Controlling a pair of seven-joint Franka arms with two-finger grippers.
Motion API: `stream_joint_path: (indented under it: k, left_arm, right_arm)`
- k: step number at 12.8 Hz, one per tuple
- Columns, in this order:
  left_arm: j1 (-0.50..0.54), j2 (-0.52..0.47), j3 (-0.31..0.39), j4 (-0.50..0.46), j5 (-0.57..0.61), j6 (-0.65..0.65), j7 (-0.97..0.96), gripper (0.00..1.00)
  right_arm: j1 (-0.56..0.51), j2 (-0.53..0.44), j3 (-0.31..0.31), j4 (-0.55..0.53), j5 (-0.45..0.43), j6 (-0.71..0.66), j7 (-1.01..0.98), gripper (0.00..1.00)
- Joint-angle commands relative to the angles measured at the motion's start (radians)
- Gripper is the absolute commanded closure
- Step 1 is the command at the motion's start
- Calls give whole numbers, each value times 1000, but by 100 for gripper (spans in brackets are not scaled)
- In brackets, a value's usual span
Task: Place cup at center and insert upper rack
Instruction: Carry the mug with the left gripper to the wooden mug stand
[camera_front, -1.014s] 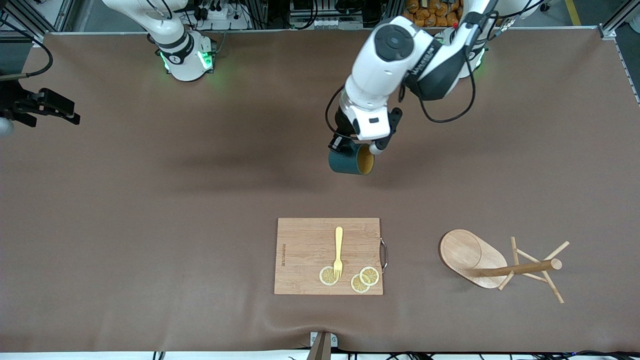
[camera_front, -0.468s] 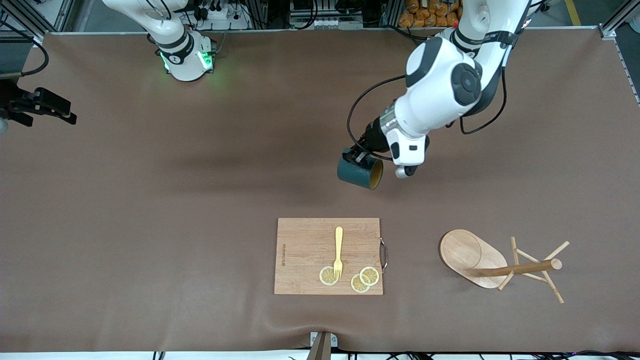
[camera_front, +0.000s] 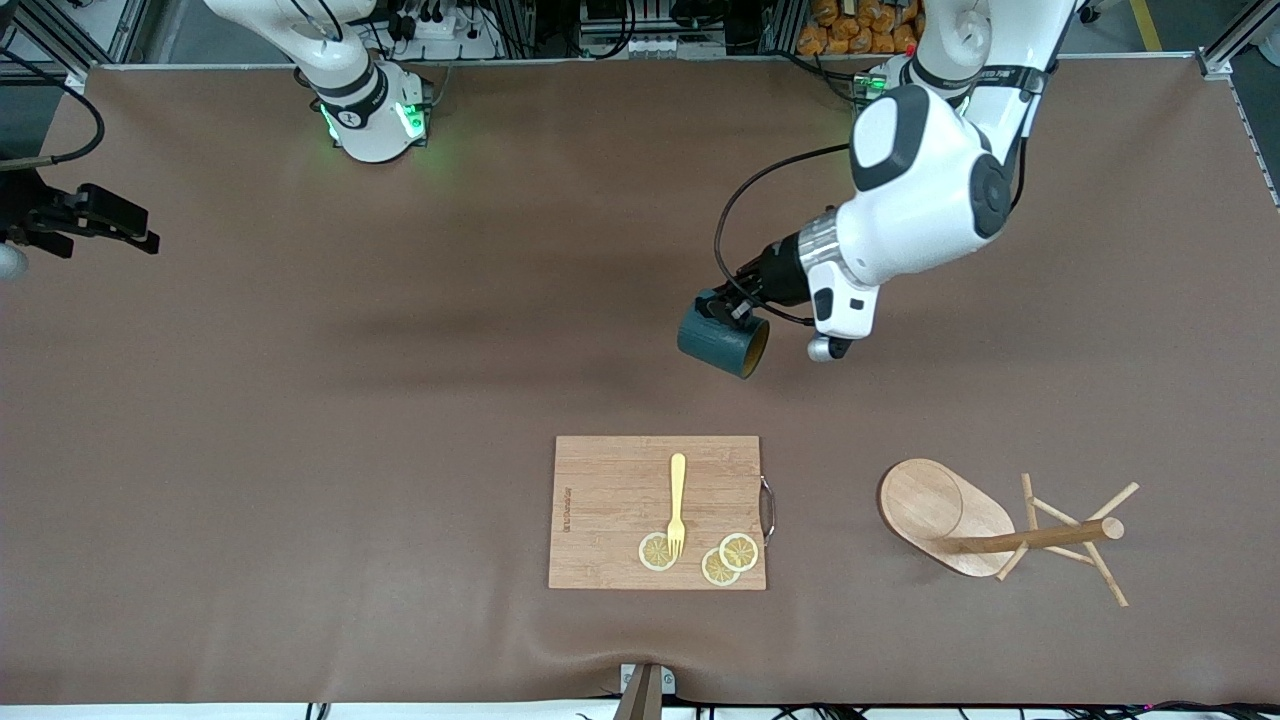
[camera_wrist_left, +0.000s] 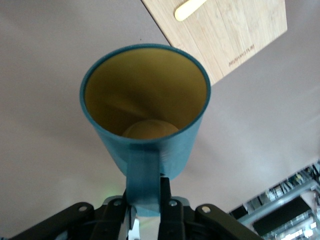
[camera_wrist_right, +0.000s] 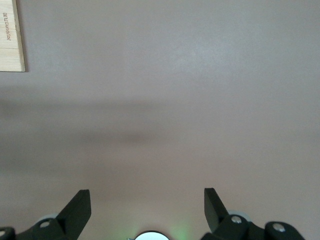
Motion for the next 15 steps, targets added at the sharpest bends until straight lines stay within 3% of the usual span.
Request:
stream_joint_path:
  k: [1,15]
  left_arm:
    - [79,-36,-9,-44,-90,-76,143,100]
    - [388,42,-7,-27,-357,-393,551,100]
  right_arm:
    - [1,6,2,23,4,-13,-6,0]
    - [12,-3,6,34,2,-26,-6,0]
